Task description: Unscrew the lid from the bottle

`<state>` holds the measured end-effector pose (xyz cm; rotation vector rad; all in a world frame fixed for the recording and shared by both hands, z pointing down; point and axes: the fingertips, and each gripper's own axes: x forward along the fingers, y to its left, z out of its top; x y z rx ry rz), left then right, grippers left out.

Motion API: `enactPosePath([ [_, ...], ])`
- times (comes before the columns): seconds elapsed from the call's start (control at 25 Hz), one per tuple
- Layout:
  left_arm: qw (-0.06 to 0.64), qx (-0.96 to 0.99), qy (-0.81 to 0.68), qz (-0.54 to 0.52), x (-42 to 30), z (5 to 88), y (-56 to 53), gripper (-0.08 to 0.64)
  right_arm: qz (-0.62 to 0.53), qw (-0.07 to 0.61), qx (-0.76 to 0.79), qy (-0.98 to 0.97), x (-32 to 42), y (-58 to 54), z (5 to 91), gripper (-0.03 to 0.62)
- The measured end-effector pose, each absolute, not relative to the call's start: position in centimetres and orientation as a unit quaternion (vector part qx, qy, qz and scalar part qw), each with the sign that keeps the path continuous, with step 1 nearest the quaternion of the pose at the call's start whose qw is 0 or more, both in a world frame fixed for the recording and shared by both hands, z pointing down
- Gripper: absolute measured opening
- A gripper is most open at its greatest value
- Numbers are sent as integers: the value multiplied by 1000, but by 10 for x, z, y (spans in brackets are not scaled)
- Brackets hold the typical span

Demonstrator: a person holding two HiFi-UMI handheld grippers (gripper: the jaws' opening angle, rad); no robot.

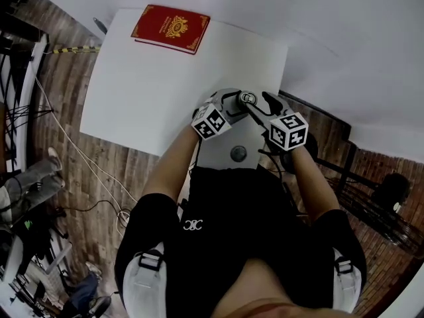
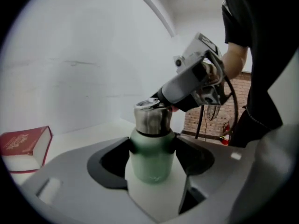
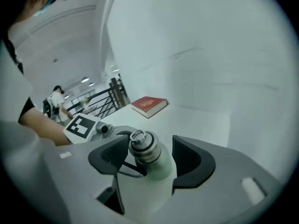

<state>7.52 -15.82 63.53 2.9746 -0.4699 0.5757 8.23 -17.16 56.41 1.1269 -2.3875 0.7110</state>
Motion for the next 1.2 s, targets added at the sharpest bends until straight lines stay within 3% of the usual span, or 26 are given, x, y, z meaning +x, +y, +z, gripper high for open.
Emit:
enactPosePath([
  [0.2,33,969,-153,191,76,634,-158,360,246,159,485,-824,71,-159,569,273],
  [0.28,34,969,-155,192,76,634,-158,360,218,168,507,-817,71,-164,567,270],
  [0.32,36,968,-156,192,76,633,-157,360,205,176,512,-815,71,-165,566,232],
  [0.52,38,969,-153,192,77,636,-158,360,176,219,461,-842,71,-167,570,230],
  [0.8,40,968,-157,189,75,637,-159,360,57,325,218,-919,61,-162,579,230],
  [1.0,33,967,-155,197,77,636,-158,360,-14,441,9,-897,65,-153,589,230],
  [1.2,35,967,-156,200,77,635,-159,360,-163,571,-183,-784,64,-147,589,230],
])
